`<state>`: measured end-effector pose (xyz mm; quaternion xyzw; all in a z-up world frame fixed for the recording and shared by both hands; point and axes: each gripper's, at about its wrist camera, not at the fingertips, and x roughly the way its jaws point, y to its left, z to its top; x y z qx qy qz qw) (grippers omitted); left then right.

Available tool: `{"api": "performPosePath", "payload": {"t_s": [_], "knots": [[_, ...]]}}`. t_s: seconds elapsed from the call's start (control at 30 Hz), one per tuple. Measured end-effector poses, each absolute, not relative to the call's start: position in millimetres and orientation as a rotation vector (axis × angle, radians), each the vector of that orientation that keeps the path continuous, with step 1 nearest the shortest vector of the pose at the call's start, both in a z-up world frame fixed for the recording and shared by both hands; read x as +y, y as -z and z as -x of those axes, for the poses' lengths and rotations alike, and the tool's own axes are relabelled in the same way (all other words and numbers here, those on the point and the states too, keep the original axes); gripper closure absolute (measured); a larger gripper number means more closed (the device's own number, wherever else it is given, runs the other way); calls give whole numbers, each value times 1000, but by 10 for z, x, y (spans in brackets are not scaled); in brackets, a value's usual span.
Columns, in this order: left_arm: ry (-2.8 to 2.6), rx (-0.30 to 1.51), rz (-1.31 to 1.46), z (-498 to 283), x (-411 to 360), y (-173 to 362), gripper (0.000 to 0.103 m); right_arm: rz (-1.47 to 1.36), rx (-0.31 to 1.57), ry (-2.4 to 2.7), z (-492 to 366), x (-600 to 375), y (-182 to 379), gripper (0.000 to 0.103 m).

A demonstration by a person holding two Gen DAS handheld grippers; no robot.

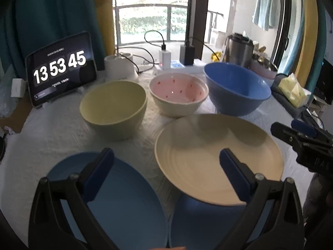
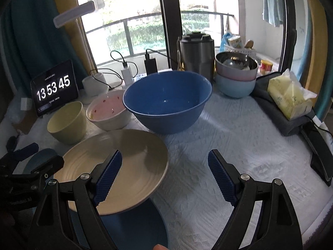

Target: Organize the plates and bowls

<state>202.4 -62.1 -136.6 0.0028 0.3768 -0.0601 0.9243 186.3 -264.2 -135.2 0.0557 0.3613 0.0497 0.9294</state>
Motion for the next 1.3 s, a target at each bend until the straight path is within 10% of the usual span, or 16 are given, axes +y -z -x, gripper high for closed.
{"api": "performPosePath", "payload": {"t_s": [0.47,0.83,1.3], "knots": [[170,856,-29,-2241,-697,1617,3,-134,910,-130,-2118,-2542,1696,24],[227,923,-1,-2302,-753,1708,36,-120,957,-158,-2153,-2444,1801,66],[211,906,22,-2182,-652,1633,51,-102,921,-134,-2041,-2482,1690,77]]}}
